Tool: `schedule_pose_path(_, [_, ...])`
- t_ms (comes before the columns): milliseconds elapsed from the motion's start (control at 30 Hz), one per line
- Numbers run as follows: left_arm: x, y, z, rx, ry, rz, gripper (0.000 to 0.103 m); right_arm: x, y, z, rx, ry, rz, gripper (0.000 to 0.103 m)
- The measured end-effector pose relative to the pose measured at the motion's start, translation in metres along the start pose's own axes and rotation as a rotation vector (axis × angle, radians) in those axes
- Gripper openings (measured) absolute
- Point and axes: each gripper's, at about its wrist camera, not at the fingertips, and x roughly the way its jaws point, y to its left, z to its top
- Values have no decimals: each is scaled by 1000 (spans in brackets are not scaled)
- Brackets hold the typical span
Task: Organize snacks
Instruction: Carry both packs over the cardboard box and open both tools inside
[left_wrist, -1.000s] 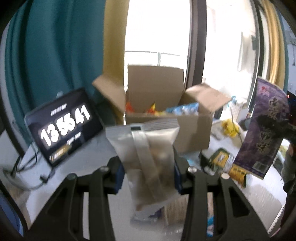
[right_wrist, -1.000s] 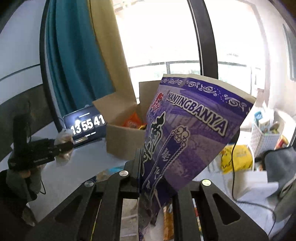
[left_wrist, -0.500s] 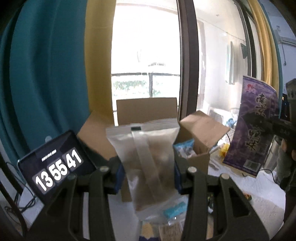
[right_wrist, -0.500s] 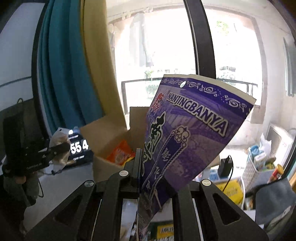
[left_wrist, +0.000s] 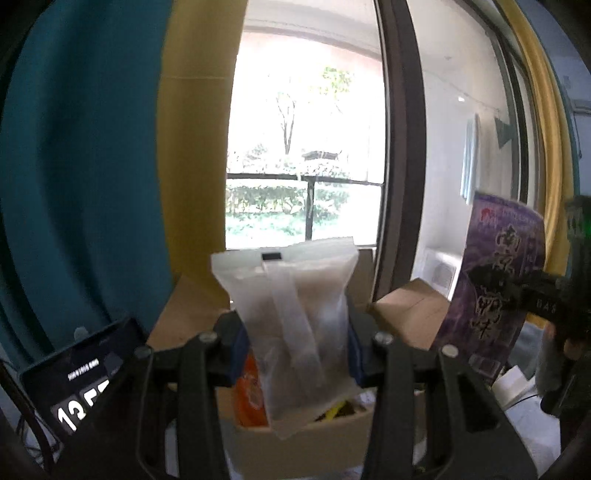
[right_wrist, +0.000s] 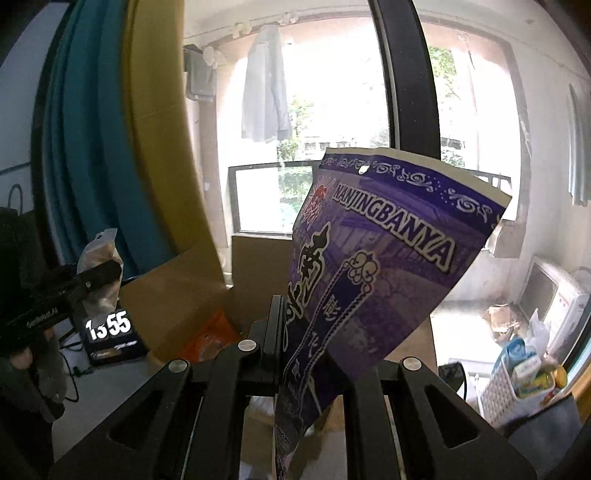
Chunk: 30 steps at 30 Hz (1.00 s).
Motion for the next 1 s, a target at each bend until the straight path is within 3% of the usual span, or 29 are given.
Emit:
schedule_pose_path(300, [56, 17, 4, -16, 28, -10, 44, 60, 1, 14, -52, 5, -78, 11])
schedule_pose_path(700, [104, 47, -6, -72, 87, 26, 45, 148, -13, 3, -34, 66, -180, 12])
schedule_pose_path(733, [108, 50, -8, -84, 99, 21, 46, 153, -12, 3, -42, 86, -176, 14])
schedule_pose_path(767, [109, 51, -10, -91, 114, 18, 47, 157, -11, 2, -44, 104, -168, 27])
schedule_pose_path(800, [112, 51, -12, -95, 128, 20, 50, 158, -9, 0, -38, 108, -145, 47])
schedule_pose_path(833, [114, 50, -11, -99, 138, 23, 59, 156, -6, -1, -40, 105, -119, 56])
schedule_pose_path(900, [111, 50, -11, -115, 141, 11, 73, 152, 1, -3, -70, 92, -81, 61])
schedule_pose_path(1000, [108, 46, -10, -126, 135, -42, 76, 144, 7, -4, -98, 86, -62, 61])
